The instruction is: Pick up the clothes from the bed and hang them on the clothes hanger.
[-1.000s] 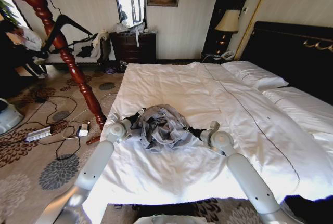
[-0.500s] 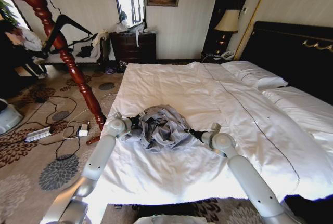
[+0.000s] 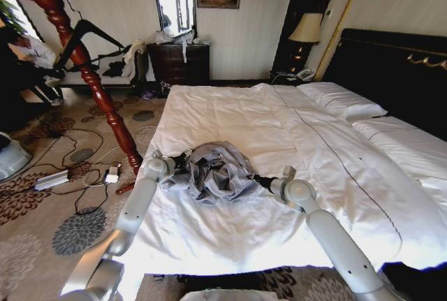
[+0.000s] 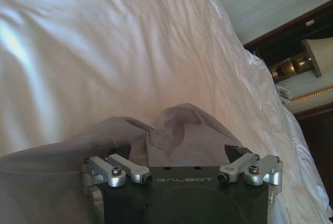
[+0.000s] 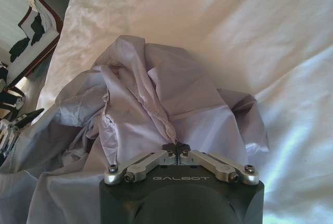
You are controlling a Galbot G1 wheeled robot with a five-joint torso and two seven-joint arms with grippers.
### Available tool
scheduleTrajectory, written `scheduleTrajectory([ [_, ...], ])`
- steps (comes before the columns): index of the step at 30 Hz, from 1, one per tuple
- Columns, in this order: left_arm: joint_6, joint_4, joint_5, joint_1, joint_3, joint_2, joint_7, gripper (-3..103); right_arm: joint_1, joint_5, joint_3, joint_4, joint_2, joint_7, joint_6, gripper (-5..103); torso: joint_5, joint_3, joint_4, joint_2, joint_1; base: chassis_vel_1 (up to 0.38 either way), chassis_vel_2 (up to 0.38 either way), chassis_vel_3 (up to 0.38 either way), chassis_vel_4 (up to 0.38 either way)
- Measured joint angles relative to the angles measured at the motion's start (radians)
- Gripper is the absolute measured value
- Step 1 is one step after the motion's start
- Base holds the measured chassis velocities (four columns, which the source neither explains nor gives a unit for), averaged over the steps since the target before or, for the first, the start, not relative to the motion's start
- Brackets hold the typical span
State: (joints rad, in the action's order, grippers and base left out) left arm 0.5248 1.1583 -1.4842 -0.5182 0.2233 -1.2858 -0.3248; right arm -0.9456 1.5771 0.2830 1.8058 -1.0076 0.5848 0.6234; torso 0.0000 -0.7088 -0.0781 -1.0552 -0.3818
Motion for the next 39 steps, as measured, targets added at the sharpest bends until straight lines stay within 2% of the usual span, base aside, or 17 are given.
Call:
scheduleTrajectory([
  [5, -0.012, -0.057, 0.022, 0.036, -0.005, -0.031, 0.005, 101, 0.001, -0.002, 0.003, -0.002, 0.0, -0.005, 0.0, 0, 0.0, 0.0, 0.0004, 0.0, 0.0, 0.0, 0.0, 0.0, 0.0],
  [11, -0.019, -0.109, 0.034, 0.07, 0.006, -0.074, -0.005, 92, 0.002, -0.002, 0.004, -0.003, 0.0, -0.01, 0.0, 0, 0.0001, 0.0, 0.0, 0.0, 0.0, 0.0, 0.0, 0.0, 0.0],
  [12, -0.024, -0.119, 0.039, 0.075, 0.008, -0.084, -0.009, 81, 0.003, -0.001, 0.004, -0.004, 0.0, -0.01, 0.0, 0, 0.0, 0.0, 0.0001, 0.0, 0.0, 0.0, 0.0, 0.0, 0.0],
  [13, -0.026, -0.124, 0.044, 0.075, 0.011, -0.091, -0.011, 81, 0.003, -0.001, 0.004, -0.005, 0.0, -0.012, -0.002, 0, 0.0, 0.0, 0.0002, 0.0, 0.0, 0.0, 0.0, 0.0, 0.0],
  [14, -0.028, -0.126, 0.048, 0.075, 0.016, -0.096, -0.013, 76, 0.004, 0.0, 0.004, -0.007, 0.0, -0.013, -0.002, 0, 0.0, 0.0, 0.0002, 0.0, 0.0, 0.0, 0.0, 0.0, 0.0],
  [17, -0.03, -0.125, 0.051, 0.073, 0.023, -0.102, -0.013, 70, 0.006, 0.0, 0.002, -0.009, 0.0, -0.014, -0.003, 0, 0.0001, 0.0, -0.0001, 0.0, 0.0, 0.0, 0.0, 0.0, 0.0],
  [18, -0.03, -0.121, 0.052, 0.066, 0.025, -0.102, -0.014, 59, 0.007, 0.0, 0.001, -0.01, -0.001, -0.014, -0.003, 0, 0.0, 0.0, 0.0002, 0.0, 0.0, 0.0, 0.0, 0.0, 0.0],
  [19, -0.031, -0.119, 0.052, 0.062, 0.025, -0.101, -0.014, 54, 0.007, 0.0, 0.001, -0.011, -0.002, -0.014, -0.003, 0, -0.0001, 0.0, 0.0003, 0.0, 0.0, 0.0, 0.0, 0.0, 0.0],
  [21, -0.034, -0.116, 0.053, 0.059, 0.026, -0.099, -0.014, 54, 0.007, -0.001, 0.0, -0.012, -0.002, -0.015, -0.003, 0, -0.0001, 0.0, 0.0003, 0.0, 0.0, 0.0, 0.0, 0.0, 0.0],
  [24, -0.04, -0.113, 0.055, 0.054, 0.032, -0.094, -0.016, 38, 0.005, -0.002, 0.0, -0.012, -0.003, -0.015, -0.003, 0, -0.0001, 0.0, 0.0002, 0.0, 0.0, 0.0, 0.0, 0.0, 0.0],
  [25, -0.04, -0.113, 0.055, 0.054, 0.032, -0.094, -0.016, 38, 0.005, -0.002, 0.0, -0.012, -0.003, -0.015, -0.003, 0, -0.0001, 0.0, 0.0002, 0.0, 0.0, 0.0, 0.0, 0.0, 0.0],
  [27, -0.041, -0.11, 0.056, 0.052, 0.032, -0.089, -0.017, 26, 0.002, -0.003, -0.002, -0.011, -0.003, -0.015, -0.003, 0, -0.0001, 0.0, 0.0002, 0.0, 0.0, 0.0, 0.0, 0.0, 0.0],
  [29, -0.04, -0.11, 0.056, 0.051, 0.03, -0.087, -0.021, 26, 0.001, -0.003, -0.002, -0.009, -0.003, -0.015, -0.003, 0, 0.0, 0.0, 0.0003, 0.0, 0.0, 0.0, 0.0, 0.0, 0.0],
  [32, -0.04, -0.115, 0.071, 0.046, 0.024, -0.093, -0.035, 11, 0.0, 0.001, -0.003, 0.001, -0.003, -0.013, -0.003, 0, -0.0001, 0.0, 0.0002, 0.0, 0.0, 0.0, 0.0, 0.0, 0.0],
  [33, -0.04, -0.117, 0.077, 0.043, 0.022, -0.096, -0.035, 11, 0.0, 0.002, -0.004, 0.004, -0.003, -0.011, -0.003, 0, -0.0001, 0.0, 0.0001, 0.0, 0.0, 0.0, 0.0, 0.0, 0.0],
  [34, -0.04, -0.12, 0.083, 0.039, 0.022, -0.102, -0.036, 5, 0.001, 0.004, -0.004, 0.005, -0.004, -0.009, -0.004, 0, -0.0001, 0.0, 0.0, 0.0, 0.0, 0.0, 0.0, 0.0, 0.0],
  [39, -0.049, -0.108, 0.093, 0.029, 0.021, -0.105, -0.037, 1, 0.0, 0.005, -0.004, 0.009, -0.004, -0.006, -0.007, 0, -0.0001, 0.0, 0.0001, 0.0, 0.0, 0.0, 0.0, 0.0, 0.0],
])
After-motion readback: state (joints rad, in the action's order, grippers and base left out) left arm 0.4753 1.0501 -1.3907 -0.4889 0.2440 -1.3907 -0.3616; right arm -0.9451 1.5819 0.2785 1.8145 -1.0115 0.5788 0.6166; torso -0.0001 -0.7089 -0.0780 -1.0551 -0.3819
